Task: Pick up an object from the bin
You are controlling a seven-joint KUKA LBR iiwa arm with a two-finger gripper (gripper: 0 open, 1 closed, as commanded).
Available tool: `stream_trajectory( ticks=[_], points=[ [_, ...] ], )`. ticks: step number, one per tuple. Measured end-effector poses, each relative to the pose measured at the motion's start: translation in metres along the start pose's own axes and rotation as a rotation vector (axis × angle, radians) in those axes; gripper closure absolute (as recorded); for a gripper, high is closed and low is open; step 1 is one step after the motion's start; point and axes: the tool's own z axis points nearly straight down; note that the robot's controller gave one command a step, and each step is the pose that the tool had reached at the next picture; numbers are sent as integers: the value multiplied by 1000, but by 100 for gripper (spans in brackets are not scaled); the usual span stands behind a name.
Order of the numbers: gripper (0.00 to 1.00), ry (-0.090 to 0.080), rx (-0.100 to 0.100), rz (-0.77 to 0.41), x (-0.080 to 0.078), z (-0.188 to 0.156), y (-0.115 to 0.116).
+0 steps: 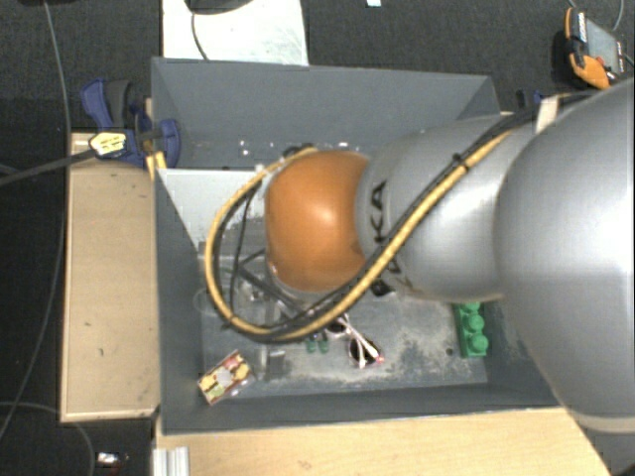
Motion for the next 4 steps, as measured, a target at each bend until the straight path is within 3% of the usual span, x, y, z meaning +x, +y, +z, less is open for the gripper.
stream_trajectory(
  ticks=[1, 2, 3, 4],
  points=[
    [0, -10, -3, 34, -34, -12, -11],
    [0, -8, 0, -257, -27, 34, 19],
    [0, -10, 0, -119, 3, 66, -1],
    [0, -20, 6, -363, 8, 82, 26]
  ],
)
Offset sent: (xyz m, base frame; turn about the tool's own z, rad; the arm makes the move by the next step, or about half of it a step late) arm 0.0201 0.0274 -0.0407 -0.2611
